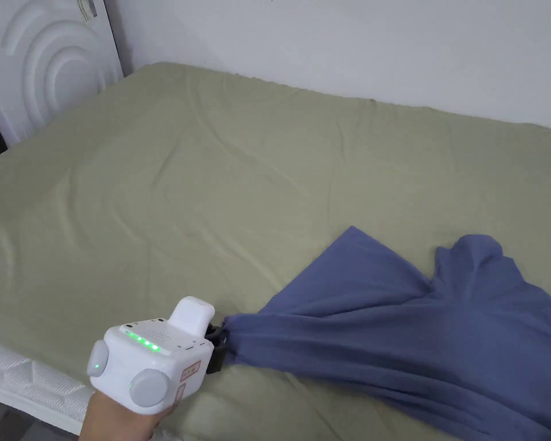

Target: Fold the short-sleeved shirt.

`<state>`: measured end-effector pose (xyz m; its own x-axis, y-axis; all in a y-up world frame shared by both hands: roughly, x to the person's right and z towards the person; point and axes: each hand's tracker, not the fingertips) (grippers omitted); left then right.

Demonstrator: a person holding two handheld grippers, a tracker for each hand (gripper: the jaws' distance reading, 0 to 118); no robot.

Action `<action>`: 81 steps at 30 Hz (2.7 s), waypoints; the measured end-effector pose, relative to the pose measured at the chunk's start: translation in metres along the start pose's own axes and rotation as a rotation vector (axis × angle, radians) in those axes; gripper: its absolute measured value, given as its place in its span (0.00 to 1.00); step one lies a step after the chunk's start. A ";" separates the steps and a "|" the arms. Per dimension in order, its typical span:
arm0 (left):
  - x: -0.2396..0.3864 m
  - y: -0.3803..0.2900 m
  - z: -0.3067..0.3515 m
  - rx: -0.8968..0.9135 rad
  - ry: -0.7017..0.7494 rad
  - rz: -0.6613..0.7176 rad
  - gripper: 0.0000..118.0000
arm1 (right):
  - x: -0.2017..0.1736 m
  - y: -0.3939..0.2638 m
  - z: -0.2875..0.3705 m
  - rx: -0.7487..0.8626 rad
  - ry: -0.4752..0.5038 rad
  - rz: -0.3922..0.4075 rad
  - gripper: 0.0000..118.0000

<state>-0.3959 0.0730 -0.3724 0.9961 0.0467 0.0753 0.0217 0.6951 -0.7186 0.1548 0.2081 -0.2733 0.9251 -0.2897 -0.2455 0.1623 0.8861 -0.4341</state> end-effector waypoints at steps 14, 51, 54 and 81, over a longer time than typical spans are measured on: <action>0.024 0.004 0.035 0.101 -0.008 0.034 0.04 | 0.027 0.042 -0.114 -0.205 -0.098 0.209 0.01; 0.015 0.051 0.010 0.048 -0.035 0.168 0.04 | 0.130 0.082 -0.322 -0.426 -0.145 0.177 0.01; 0.024 0.079 0.033 0.108 -0.046 0.152 0.04 | 0.109 0.122 -0.275 -0.347 -0.120 0.184 0.01; 0.063 0.457 0.212 0.571 0.067 0.005 0.03 | 0.015 0.509 -0.062 0.367 -0.225 0.203 0.01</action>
<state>-0.3415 0.5462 -0.5494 0.9997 0.0184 0.0154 -0.0143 0.9730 -0.2302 0.2299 0.6325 -0.5521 0.9955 -0.0474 -0.0822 0.0432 0.9977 -0.0517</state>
